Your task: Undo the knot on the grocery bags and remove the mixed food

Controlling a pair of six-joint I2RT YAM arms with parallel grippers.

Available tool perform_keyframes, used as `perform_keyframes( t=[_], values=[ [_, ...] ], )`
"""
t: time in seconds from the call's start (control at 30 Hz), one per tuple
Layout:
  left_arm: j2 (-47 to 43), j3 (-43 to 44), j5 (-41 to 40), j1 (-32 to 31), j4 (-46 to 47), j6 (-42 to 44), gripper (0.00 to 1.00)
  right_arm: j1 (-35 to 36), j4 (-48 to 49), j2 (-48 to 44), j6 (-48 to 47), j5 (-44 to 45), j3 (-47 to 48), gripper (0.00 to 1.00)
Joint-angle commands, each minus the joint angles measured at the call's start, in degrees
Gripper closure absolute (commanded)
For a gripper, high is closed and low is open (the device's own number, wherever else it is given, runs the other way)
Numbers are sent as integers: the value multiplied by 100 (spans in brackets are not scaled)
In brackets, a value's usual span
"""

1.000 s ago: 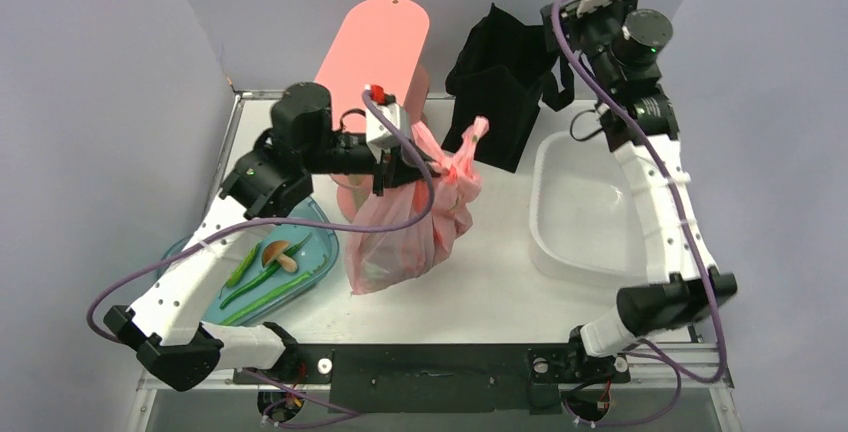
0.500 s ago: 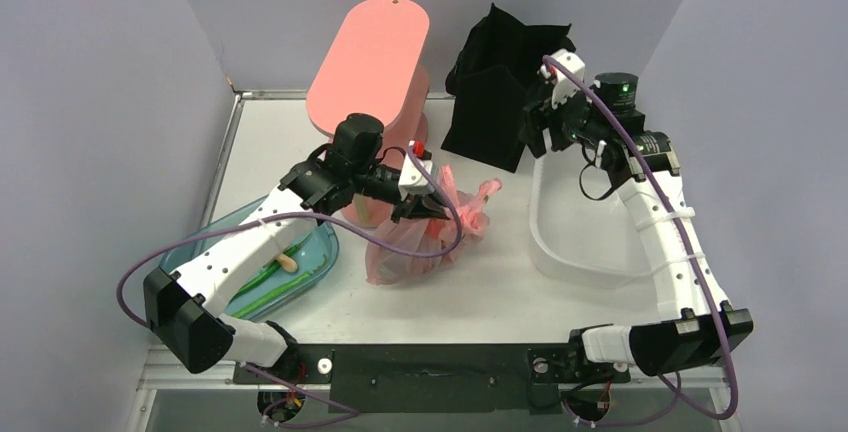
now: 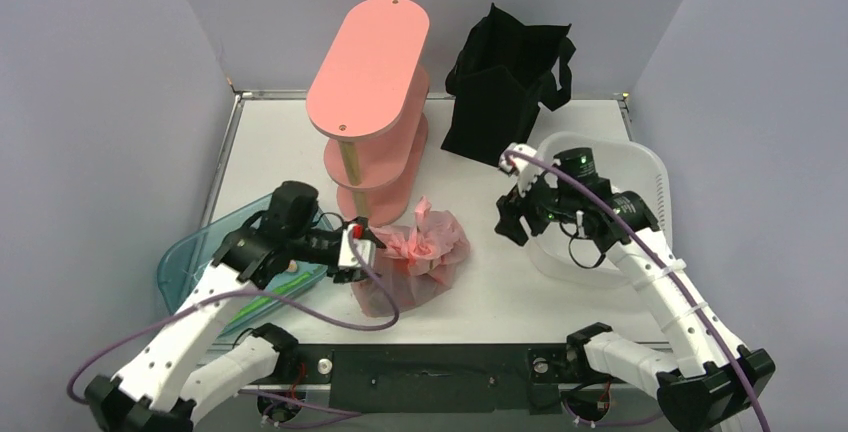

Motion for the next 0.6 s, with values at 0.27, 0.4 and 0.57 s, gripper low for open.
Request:
perform_keyframes(
  t=[0.27,0.4,0.57],
  values=[
    [-1647,-996,-1222,51,2134,-2739,53,1506,1800,-7,-330,97,-554,41],
    [-1299,-1146,-1062,5,2942,-3229,54,1631,2157,382,-387,-92,-537,42],
    [-1001,-1381,-1597,-266,3581,-3313,51,1830,2547,916,-456,-267,-468,40]
  ],
)
